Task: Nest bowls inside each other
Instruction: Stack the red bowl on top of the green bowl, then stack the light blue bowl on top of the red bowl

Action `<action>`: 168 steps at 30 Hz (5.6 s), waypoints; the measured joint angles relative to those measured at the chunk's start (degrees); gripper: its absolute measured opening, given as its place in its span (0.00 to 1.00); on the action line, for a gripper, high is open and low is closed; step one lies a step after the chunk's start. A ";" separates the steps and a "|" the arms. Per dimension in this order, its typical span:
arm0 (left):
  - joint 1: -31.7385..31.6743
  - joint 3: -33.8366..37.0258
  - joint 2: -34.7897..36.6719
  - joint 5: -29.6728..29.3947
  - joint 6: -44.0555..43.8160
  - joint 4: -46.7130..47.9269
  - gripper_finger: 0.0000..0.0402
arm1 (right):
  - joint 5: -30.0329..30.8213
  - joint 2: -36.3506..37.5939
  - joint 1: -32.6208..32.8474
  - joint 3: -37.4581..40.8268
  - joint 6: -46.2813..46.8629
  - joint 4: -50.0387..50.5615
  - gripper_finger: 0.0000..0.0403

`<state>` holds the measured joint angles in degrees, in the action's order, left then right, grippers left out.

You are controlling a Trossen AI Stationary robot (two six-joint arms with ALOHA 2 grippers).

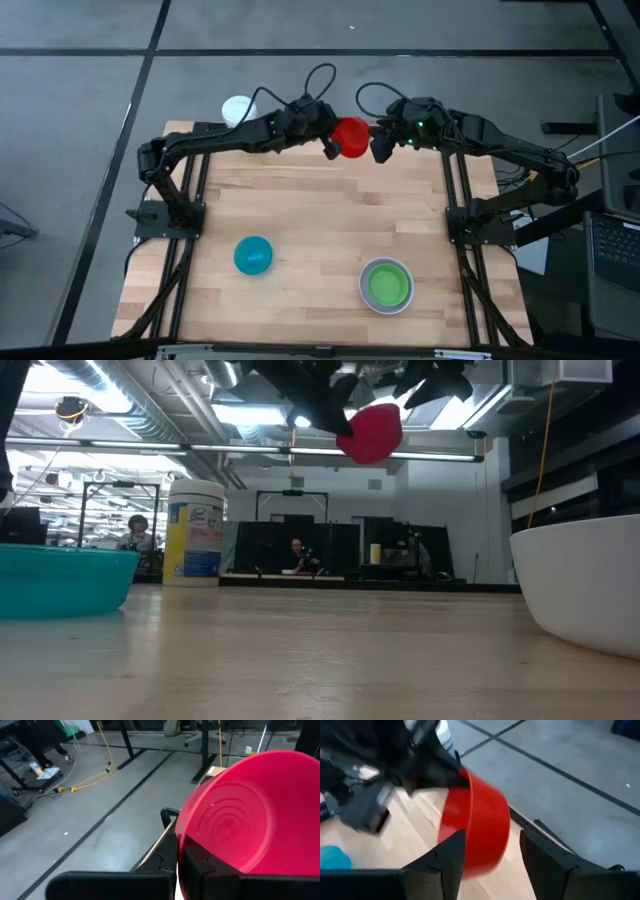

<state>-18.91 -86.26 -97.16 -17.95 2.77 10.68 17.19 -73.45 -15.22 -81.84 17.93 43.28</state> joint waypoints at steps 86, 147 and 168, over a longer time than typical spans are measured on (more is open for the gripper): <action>-5.37 -12.30 13.01 -18.03 24.21 2.62 0.14 | -5.11 -5.49 17.15 -7.54 9.03 31.06 0.00; -13.36 -12.24 27.34 -0.33 17.92 11.67 0.06 | -14.97 -4.87 45.96 38.12 45.53 -17.26 0.28; -18.95 -12.26 27.41 9.99 16.00 61.48 0.05 | 0.68 11.74 39.14 39.30 32.35 -50.37 0.43</action>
<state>-37.86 -98.52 -69.76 -7.97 18.77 72.16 17.87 -61.71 23.92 -42.54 50.28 -7.09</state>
